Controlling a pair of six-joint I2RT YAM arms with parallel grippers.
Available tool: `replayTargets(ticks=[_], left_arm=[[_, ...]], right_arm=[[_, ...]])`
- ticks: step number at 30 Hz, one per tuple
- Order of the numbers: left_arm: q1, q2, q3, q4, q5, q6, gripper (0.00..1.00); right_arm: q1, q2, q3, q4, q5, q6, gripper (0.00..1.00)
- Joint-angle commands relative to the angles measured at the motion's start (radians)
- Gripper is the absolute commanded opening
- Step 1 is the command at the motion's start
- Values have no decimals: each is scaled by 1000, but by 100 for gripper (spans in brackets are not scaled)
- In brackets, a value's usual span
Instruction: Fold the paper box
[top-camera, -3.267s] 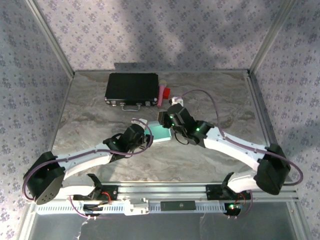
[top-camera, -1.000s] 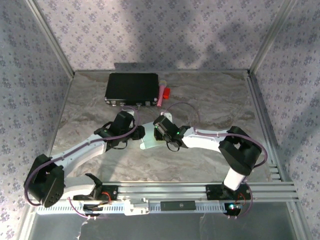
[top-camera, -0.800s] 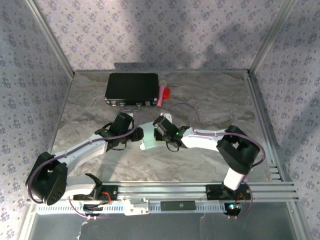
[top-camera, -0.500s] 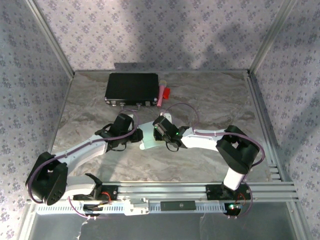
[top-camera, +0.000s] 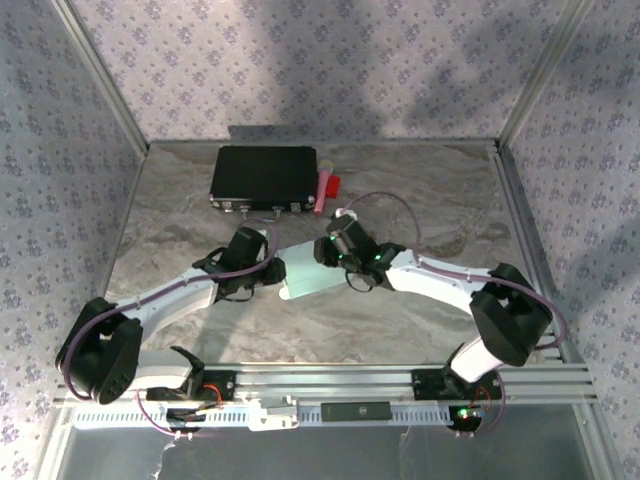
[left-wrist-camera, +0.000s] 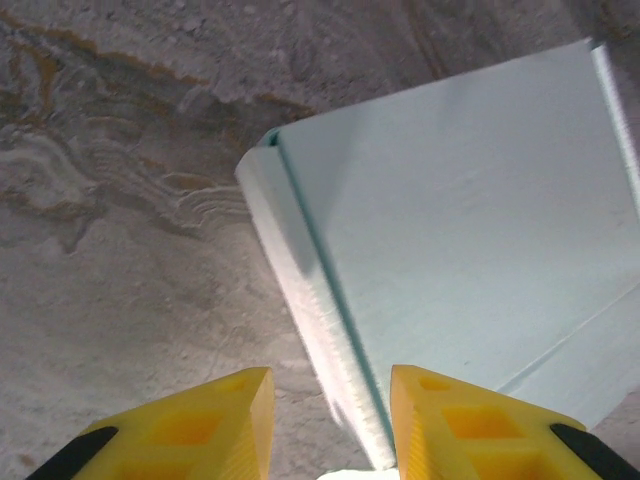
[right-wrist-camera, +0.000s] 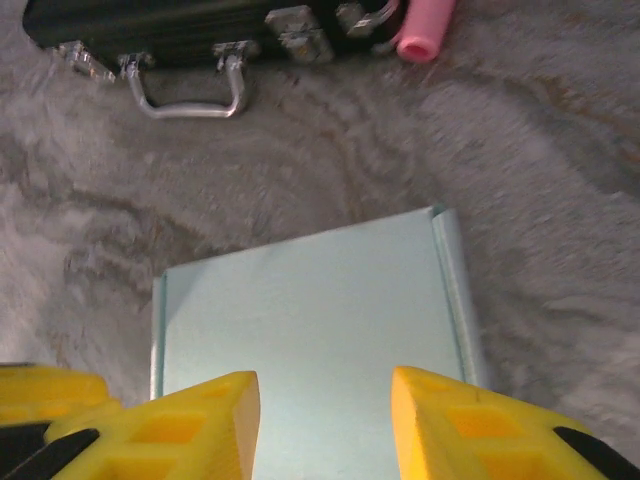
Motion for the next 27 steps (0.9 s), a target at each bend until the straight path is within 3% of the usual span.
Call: replayTargets(ticks=[1,7,13,27], left_arm=[[9,15,-18,92,38,-40,36],[15,59,-20,121,66,-54,34],[26,56,-51,155,70,-50,31],[50,59,-86,160,66,-32,26]], right_arm=[[-88,-19,-41,4,-174,-43,44],[-229,26,-44,-13,-399,-86,50],[-328,108,-78,79,-621,-61,54],[-356,262,-66,195,-809,-21,63]])
